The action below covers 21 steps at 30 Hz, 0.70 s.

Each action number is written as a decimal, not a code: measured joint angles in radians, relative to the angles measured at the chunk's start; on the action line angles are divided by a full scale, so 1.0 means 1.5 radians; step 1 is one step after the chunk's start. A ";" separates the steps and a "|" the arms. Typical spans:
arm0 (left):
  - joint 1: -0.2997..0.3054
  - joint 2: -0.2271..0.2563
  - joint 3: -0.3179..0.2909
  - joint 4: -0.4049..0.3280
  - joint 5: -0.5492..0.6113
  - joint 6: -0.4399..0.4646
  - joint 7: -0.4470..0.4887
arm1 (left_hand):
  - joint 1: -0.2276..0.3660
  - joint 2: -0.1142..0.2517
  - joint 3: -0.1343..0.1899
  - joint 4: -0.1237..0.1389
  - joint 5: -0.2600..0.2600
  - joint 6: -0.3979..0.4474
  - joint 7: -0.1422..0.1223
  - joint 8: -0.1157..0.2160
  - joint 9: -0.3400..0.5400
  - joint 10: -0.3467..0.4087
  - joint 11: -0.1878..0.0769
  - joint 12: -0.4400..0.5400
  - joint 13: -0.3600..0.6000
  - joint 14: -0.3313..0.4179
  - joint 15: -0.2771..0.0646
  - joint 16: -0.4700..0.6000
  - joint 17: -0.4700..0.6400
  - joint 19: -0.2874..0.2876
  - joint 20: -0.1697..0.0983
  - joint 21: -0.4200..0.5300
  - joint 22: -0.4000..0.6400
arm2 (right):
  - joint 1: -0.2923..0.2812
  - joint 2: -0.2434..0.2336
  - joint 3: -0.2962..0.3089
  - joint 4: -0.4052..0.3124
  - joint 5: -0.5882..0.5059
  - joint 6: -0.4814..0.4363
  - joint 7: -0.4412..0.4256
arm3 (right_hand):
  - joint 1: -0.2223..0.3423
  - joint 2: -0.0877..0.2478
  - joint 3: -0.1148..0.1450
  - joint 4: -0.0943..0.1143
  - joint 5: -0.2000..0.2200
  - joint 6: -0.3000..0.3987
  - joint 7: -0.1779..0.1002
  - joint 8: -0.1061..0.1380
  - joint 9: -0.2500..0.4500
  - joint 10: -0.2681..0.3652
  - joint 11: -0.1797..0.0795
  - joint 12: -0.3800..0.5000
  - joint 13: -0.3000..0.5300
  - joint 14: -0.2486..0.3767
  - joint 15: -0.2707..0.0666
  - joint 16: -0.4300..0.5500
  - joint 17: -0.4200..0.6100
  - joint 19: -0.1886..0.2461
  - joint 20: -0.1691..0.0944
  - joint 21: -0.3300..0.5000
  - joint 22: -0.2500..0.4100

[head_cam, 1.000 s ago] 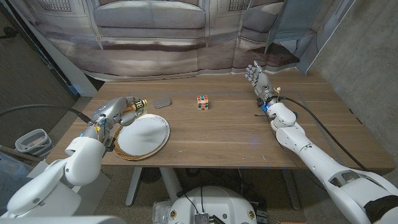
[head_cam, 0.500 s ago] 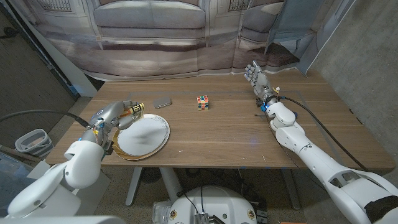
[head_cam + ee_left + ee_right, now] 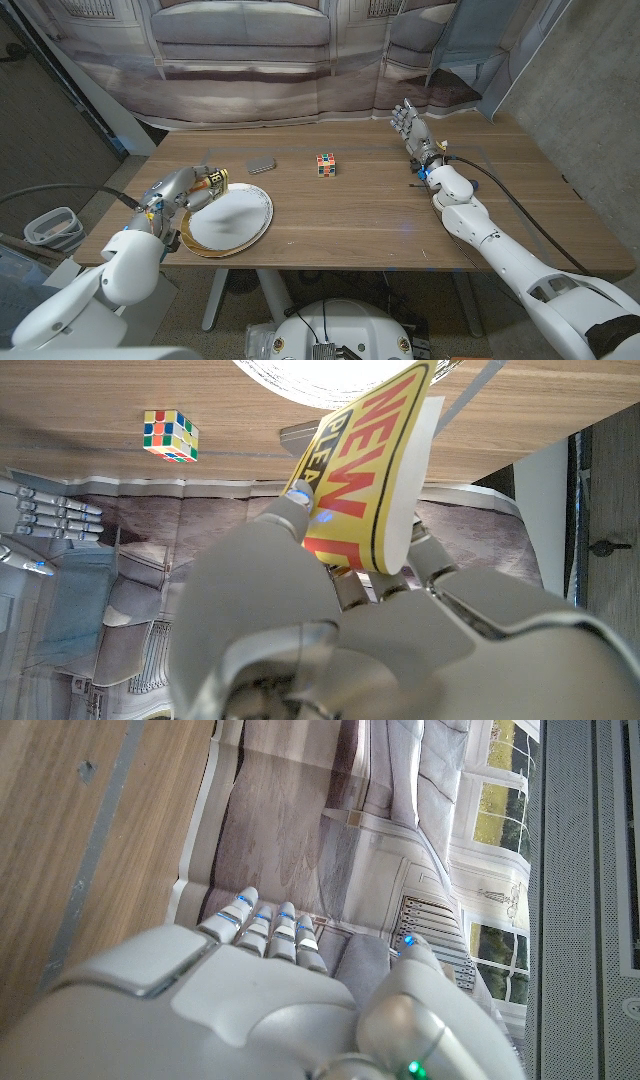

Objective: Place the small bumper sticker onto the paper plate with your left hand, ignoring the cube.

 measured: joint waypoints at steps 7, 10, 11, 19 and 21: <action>-0.017 -0.002 0.010 0.023 -0.020 -0.012 0.011 | 0.000 0.000 -0.002 0.002 0.000 0.006 -0.001 0.000 0.000 0.002 0.002 0.000 0.000 -0.005 0.000 0.000 0.003 -0.015 0.008 -0.005 0.000 | 0.004 0.003 -0.002 0.006 -0.001 -0.001 0.001 | 0.000 0.000 0.000 0.000 0.000 0.000 0.000 0.000 0.000 0.000 0.000 0.000 0.000 0.000 0.000 0.000 0.000 0.000 0.000 0.000 0.000; -0.023 -0.001 0.015 0.032 -0.029 -0.015 0.013 | -0.003 0.003 0.000 0.006 0.000 0.006 -0.001 0.000 0.000 0.002 0.002 0.000 0.000 -0.006 -0.001 0.000 0.003 -0.023 0.009 -0.005 0.000 | 0.007 0.004 -0.003 0.010 -0.001 -0.002 0.003 | 0.000 0.000 0.000 0.000 0.000 0.000 0.000 0.000 0.000 0.000 0.000 0.000 0.000 0.000 0.000 0.000 0.000 0.000 0.000 0.000 0.000; -0.026 0.000 0.016 0.034 -0.032 -0.015 0.014 | -0.005 0.005 0.000 0.005 0.000 0.006 -0.001 0.000 0.000 0.002 0.002 0.000 0.000 -0.006 -0.001 0.000 0.003 -0.023 0.009 -0.005 0.000 | 0.008 0.004 -0.003 0.011 -0.001 -0.002 0.003 | 0.000 0.000 0.000 0.000 0.000 0.000 0.000 0.000 0.000 0.000 0.000 0.000 0.000 0.000 0.000 0.000 0.000 0.000 0.000 0.000 0.000; -0.042 0.011 0.026 0.050 -0.054 -0.017 0.019 | -0.025 0.002 -0.010 0.016 0.000 0.010 -0.005 0.000 0.000 0.005 0.000 0.000 0.000 -0.012 0.000 0.000 0.003 -0.031 0.017 -0.006 0.000 | 0.012 0.007 -0.005 0.017 -0.002 -0.004 0.004 | 0.000 0.000 0.000 0.000 0.000 0.000 0.000 0.000 0.000 0.000 0.000 0.000 0.000 0.000 0.000 0.000 0.000 0.000 0.000 0.000 0.000; -0.048 0.017 0.029 0.055 -0.062 -0.017 0.022 | -0.029 -0.003 -0.013 0.019 0.000 0.010 -0.005 0.000 0.000 0.005 0.000 0.000 0.000 -0.012 0.000 0.000 0.003 -0.034 0.020 -0.010 0.000 | 0.013 0.007 -0.005 0.018 -0.002 -0.005 0.004 | 0.000 0.000 0.000 0.000 0.000 0.000 0.000 0.000 0.000 0.000 0.000 0.000 0.000 0.000 0.000 0.000 0.000 0.000 0.000 0.000 0.000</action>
